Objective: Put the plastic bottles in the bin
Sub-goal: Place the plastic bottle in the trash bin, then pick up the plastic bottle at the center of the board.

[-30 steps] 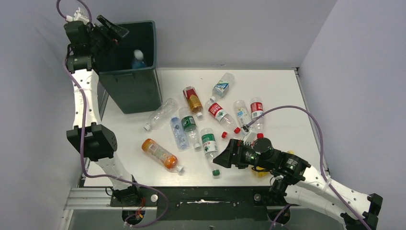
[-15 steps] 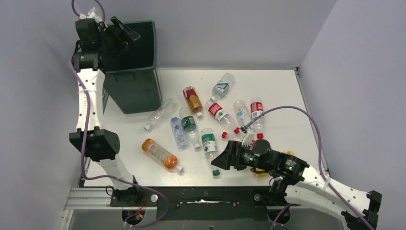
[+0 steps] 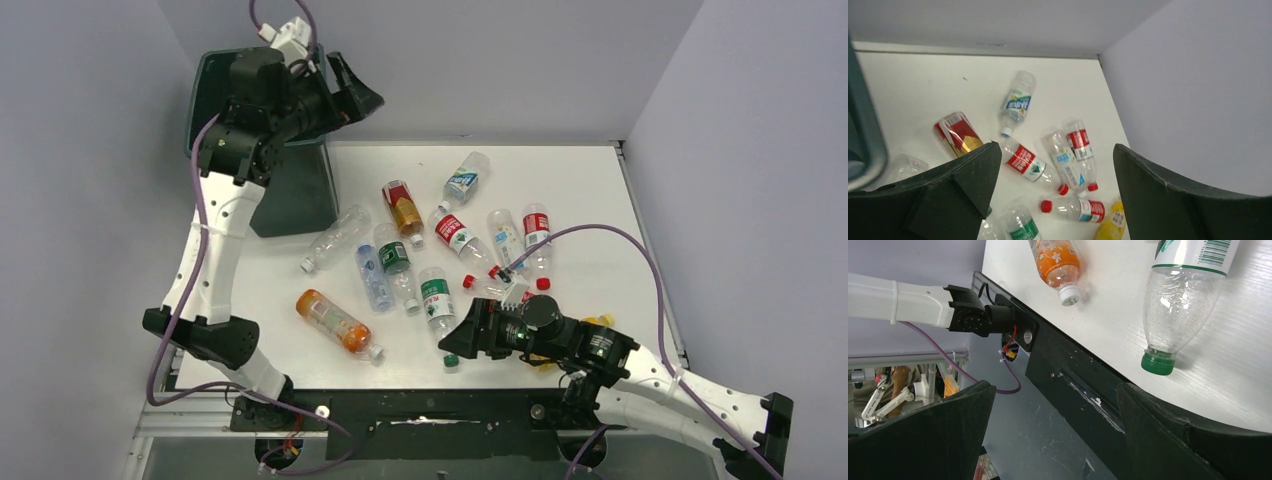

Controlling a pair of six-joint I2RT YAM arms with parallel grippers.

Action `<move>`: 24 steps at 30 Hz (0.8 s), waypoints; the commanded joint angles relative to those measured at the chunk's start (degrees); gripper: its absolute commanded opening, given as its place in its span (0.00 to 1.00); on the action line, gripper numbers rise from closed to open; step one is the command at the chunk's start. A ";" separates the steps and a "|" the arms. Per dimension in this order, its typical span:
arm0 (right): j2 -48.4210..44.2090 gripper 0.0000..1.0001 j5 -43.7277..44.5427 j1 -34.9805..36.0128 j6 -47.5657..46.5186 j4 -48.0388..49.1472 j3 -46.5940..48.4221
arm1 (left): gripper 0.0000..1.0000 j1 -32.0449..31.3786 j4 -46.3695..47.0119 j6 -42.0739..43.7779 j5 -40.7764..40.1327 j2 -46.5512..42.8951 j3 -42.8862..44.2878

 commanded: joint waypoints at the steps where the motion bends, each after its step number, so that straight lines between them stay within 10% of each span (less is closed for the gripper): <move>1: 0.21 0.98 1.74 1.22 0.41 3.09 0.55 | 0.83 -6.68 -1.31 2.98 -4.58 -3.35 -4.04; 24: -1.44 0.98 11.28 2.37 4.06 -10.19 0.81 | 0.84 -24.84 -3.13 2.36 -12.14 -21.81 -41.69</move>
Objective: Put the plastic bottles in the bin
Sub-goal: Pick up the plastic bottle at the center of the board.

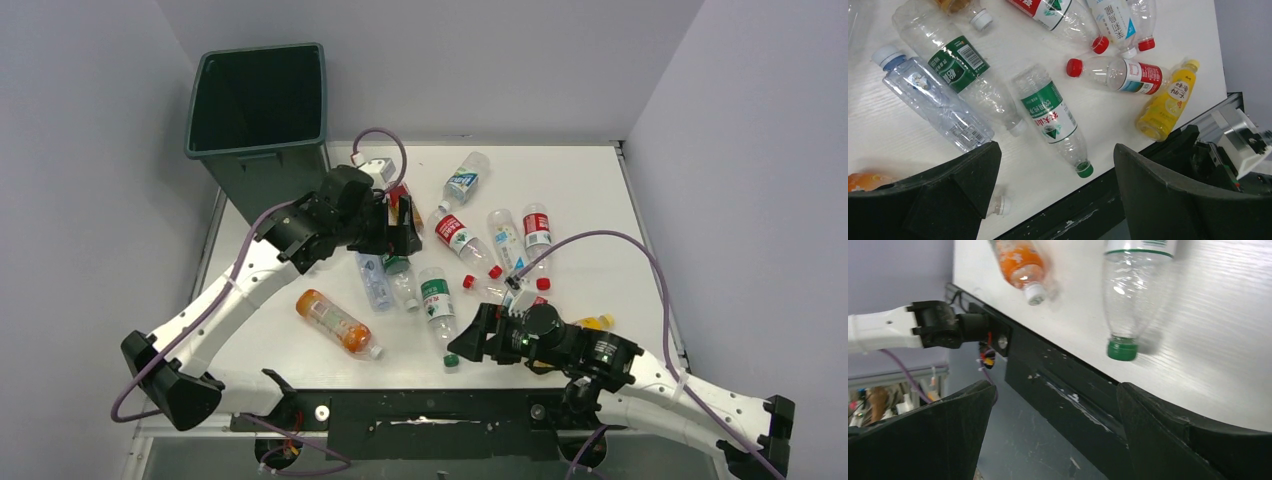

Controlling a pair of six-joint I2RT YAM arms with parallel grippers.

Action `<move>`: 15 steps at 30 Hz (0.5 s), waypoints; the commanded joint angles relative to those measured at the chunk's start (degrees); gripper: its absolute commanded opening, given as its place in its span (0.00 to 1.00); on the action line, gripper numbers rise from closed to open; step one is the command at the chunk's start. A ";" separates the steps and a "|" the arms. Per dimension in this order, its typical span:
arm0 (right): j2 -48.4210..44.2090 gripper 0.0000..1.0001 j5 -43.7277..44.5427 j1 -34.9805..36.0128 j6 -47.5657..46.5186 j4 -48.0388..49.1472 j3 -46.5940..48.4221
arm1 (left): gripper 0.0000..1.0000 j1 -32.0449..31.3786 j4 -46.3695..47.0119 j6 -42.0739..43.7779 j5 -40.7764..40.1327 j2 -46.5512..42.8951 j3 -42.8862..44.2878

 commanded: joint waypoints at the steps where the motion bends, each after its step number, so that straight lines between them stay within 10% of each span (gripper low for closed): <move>1: 1.88 0.98 7.96 0.71 2.46 -8.46 3.70 | 0.84 0.19 0.82 -1.30 -0.74 -5.29 -1.76; 15: 5.05 0.98 34.74 0.77 11.92 -34.58 17.77 | 0.84 0.09 6.22 -5.39 1.65 -10.48 -11.74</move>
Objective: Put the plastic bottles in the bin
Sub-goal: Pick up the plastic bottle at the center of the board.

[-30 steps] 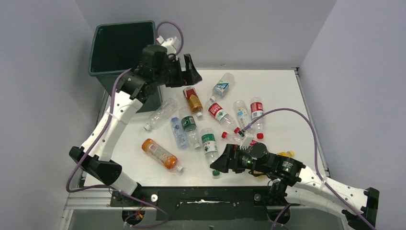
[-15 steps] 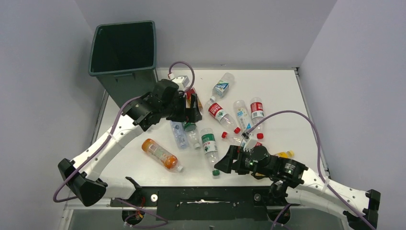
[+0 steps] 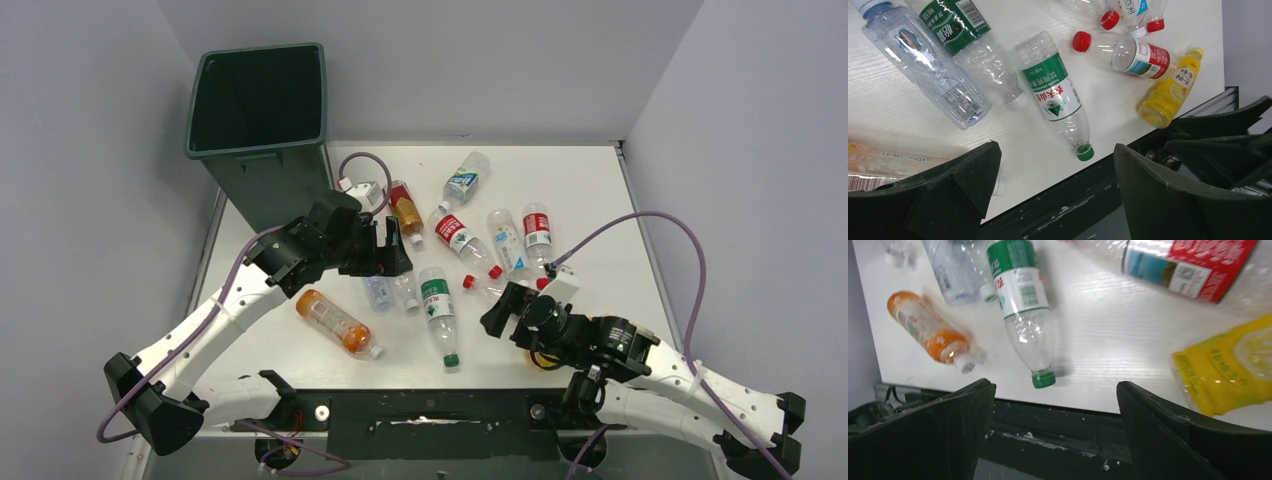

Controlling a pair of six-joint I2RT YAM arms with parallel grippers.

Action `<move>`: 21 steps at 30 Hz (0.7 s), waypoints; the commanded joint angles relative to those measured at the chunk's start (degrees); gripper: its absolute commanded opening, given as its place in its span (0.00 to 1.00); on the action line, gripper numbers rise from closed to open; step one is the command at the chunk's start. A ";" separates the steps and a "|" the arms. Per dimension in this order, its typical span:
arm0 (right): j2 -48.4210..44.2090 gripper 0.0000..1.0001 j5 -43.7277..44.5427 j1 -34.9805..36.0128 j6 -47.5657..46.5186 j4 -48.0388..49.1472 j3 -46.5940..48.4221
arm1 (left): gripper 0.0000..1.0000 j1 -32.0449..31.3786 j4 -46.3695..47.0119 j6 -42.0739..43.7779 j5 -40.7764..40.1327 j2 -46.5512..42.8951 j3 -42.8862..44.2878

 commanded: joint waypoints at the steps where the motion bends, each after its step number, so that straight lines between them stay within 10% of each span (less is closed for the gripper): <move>1: 0.86 0.98 15.78 0.52 5.20 -12.03 8.16 | 0.84 0.06 4.44 -0.55 1.05 -1.22 0.21; 11: 10.19 0.99 37.15 -1.55 -4.54 -19.46 27.46 | 0.84 0.02 6.39 -0.95 2.11 -1.32 -1.57; 21: 23.09 0.98 17.78 -24.86 -36.49 4.63 28.21 | 0.84 -0.37 6.12 -0.83 2.10 -1.73 -0.96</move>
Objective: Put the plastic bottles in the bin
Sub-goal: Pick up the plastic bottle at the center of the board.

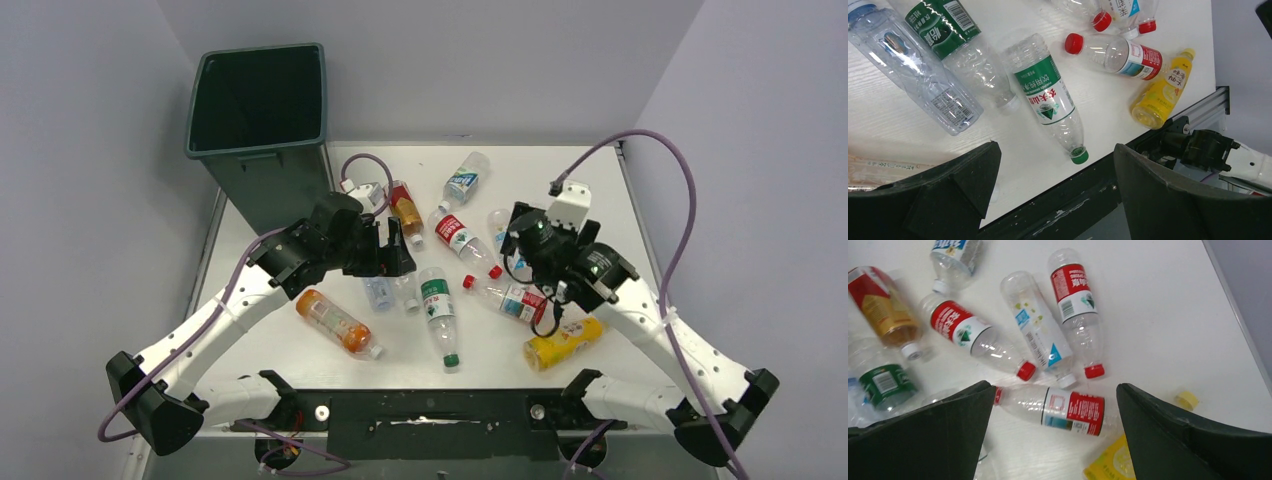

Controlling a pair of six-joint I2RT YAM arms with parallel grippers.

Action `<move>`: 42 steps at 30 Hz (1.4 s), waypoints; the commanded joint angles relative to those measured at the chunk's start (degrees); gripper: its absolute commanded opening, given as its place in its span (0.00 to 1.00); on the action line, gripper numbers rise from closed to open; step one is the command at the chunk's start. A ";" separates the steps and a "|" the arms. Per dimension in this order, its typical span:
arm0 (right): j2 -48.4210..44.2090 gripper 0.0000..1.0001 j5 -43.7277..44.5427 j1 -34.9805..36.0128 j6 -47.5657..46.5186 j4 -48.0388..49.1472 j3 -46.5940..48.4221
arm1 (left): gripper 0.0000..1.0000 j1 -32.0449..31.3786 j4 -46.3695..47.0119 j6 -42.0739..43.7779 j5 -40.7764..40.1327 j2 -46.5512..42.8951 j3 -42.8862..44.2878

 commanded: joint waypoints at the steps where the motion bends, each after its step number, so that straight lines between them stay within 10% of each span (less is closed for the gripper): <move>1: 1.73 0.98 -14.06 -16.18 -17.29 14.52 -1.25 | 0.84 -0.29 3.03 -0.11 0.77 -1.85 1.10; 13: 14.56 0.91 -44.82 -39.01 -28.77 21.74 -2.47 | 0.84 -0.95 5.38 -1.60 1.67 -2.17 -0.44; 42: 36.32 0.73 -50.96 -43.53 -31.56 33.19 -6.48 | 0.85 -3.02 4.65 -3.20 1.01 -3.07 -1.89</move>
